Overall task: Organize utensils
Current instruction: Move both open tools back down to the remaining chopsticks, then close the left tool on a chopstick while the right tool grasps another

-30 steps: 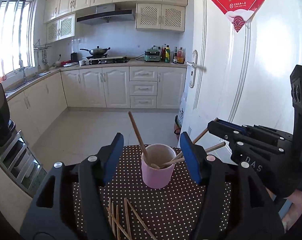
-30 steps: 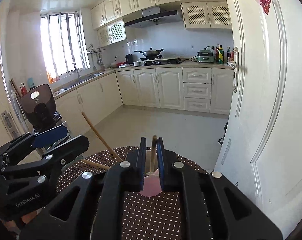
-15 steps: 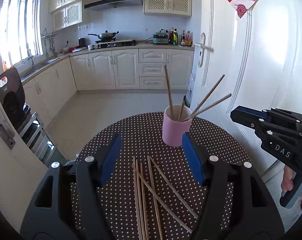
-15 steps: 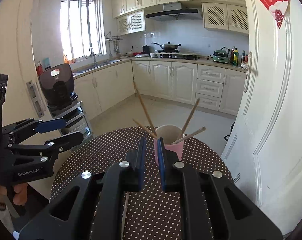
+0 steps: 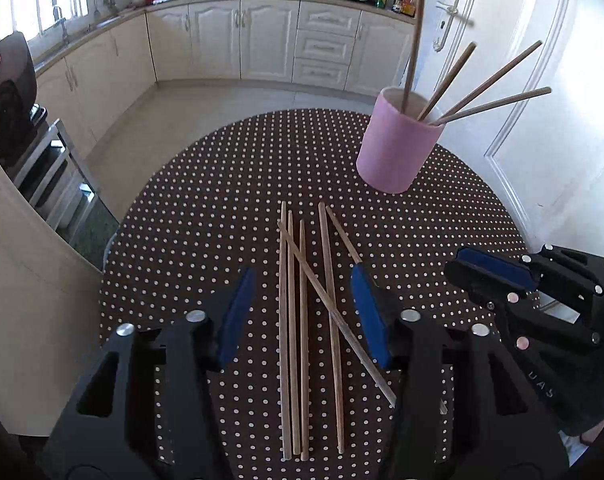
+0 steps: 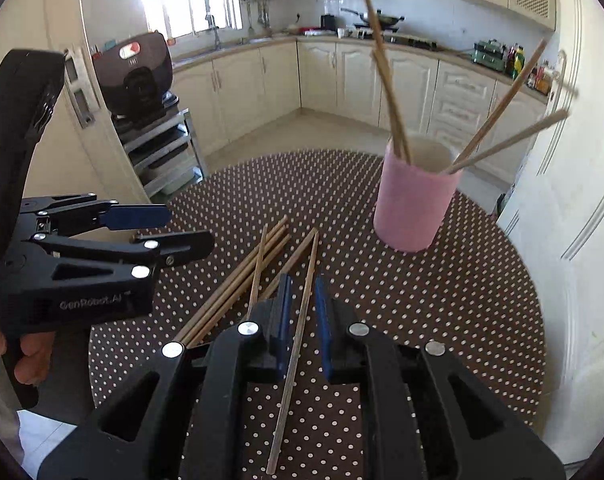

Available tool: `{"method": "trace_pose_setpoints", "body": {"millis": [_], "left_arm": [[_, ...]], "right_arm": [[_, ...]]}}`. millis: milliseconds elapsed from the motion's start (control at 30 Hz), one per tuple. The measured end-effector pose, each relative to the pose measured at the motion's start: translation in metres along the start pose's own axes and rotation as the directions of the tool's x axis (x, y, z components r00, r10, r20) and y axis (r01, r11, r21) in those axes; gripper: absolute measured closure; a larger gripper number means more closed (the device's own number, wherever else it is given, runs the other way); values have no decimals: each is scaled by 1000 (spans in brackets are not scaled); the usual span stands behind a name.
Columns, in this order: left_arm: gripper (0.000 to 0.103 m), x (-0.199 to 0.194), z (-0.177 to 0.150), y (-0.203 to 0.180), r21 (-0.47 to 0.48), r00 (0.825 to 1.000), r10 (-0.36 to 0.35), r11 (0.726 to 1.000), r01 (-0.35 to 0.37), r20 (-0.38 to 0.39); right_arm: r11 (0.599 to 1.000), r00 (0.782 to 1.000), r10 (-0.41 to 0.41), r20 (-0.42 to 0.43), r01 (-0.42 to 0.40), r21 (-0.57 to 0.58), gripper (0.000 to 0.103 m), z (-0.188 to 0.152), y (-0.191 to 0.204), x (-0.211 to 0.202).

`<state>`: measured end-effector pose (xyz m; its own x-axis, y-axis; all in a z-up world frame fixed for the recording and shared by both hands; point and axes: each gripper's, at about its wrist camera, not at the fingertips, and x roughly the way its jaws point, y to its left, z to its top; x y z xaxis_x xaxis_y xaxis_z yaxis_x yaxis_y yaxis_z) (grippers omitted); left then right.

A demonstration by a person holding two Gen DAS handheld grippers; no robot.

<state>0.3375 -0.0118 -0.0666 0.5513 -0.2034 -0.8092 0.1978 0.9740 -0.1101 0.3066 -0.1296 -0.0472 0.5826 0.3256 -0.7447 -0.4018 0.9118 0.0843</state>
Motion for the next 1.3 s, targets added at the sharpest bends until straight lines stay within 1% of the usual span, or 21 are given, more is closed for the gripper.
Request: {"method": "trace_pose_setpoints", "body": {"millis": [67,100,233,467,533,600,733,900,1100,1300], "left_arm": [[62,17,0,3,-18,999,-10,1000,9,-39],[67,25,0,5,-23,998,-11,1000,10,-55],[67,48,2,7,-36,995,-8,999,4,-96],[75,75,7,6,-55,989,-13,998,5,-145],[79,81,8,6,-52,988,-8,999,0,-156],[80,86,9,4,-47,986,-4,999,-4,-169],[80,95,13,3,-41,984,1,999,-8,-179],[80,101,15,2,-34,984,8,999,-14,-180],[87,105,14,3,-32,983,11,999,-17,-183],[90,109,14,5,-41,984,12,999,-19,-179]], "right_arm": [[1000,1000,9,-28,-8,10,92,0,-3,14],[1000,999,11,-37,-10,15,92,-2,-3,19],[999,997,23,-74,-20,40,92,-5,-12,40],[997,992,41,-118,-32,72,92,-6,-21,64],[996,990,49,-130,-39,76,92,-6,-23,69],[995,988,64,-141,-52,89,92,-3,-24,75],[993,984,80,-158,-65,101,92,2,-26,86],[993,980,80,-183,-62,100,92,11,-22,102],[994,978,74,-197,-56,92,91,18,-16,115],[994,978,71,-195,-53,96,91,21,-15,121]]}}
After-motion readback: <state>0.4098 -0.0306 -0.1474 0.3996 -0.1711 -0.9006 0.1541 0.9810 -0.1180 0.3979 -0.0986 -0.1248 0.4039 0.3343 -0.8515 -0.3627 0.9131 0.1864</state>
